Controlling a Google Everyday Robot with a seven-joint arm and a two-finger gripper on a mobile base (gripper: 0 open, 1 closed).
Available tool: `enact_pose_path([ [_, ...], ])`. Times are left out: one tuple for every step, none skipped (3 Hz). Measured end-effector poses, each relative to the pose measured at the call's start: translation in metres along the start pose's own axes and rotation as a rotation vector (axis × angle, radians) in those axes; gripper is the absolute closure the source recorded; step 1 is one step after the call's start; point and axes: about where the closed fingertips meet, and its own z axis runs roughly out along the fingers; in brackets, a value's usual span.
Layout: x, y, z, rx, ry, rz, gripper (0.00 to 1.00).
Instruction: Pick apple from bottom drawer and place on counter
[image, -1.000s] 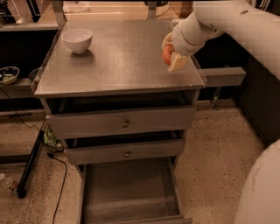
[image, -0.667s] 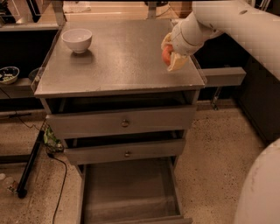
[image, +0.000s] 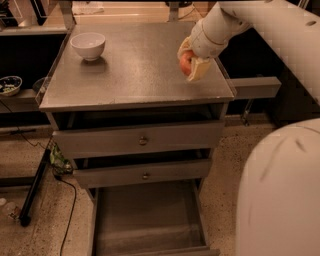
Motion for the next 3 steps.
enact_pose_path([
  [-0.0084, 0.0076, 0.0038, -0.069, -0.054, -0.041, 1.00],
  [-0.0085, 0.0077, 0.0040, -0.070, -0.055, -0.041, 1.00],
  [-0.0099, 0.0090, 0.0073, -0.075, -0.073, -0.039, 1.00],
])
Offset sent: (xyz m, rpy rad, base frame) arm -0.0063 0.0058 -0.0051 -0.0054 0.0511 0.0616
